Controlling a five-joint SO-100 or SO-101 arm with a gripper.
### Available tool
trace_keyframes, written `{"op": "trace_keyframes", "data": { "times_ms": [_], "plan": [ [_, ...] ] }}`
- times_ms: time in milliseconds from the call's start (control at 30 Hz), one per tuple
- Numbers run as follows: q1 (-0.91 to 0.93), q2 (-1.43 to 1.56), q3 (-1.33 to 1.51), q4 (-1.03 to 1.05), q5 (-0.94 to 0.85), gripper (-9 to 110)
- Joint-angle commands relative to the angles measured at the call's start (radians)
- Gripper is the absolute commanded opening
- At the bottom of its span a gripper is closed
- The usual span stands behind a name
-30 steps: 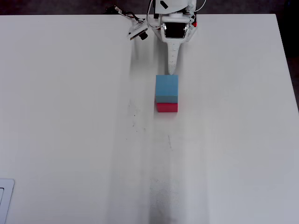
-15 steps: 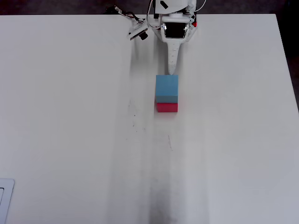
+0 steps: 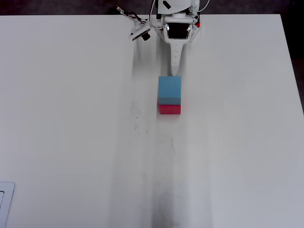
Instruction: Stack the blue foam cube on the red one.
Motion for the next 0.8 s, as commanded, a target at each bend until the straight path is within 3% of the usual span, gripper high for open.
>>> {"op": "trace_keyframes", "data": {
  "times_ms": [0, 233, 767],
  "plan": [
    [-0.003, 0.003, 0.002, -0.012, -0.008, 23],
    [-0.005, 0.003, 0.002, -0.012, -0.008, 23],
    [-0.005, 0.003, 0.002, -0.012, -0.008, 8]
  ]
}}
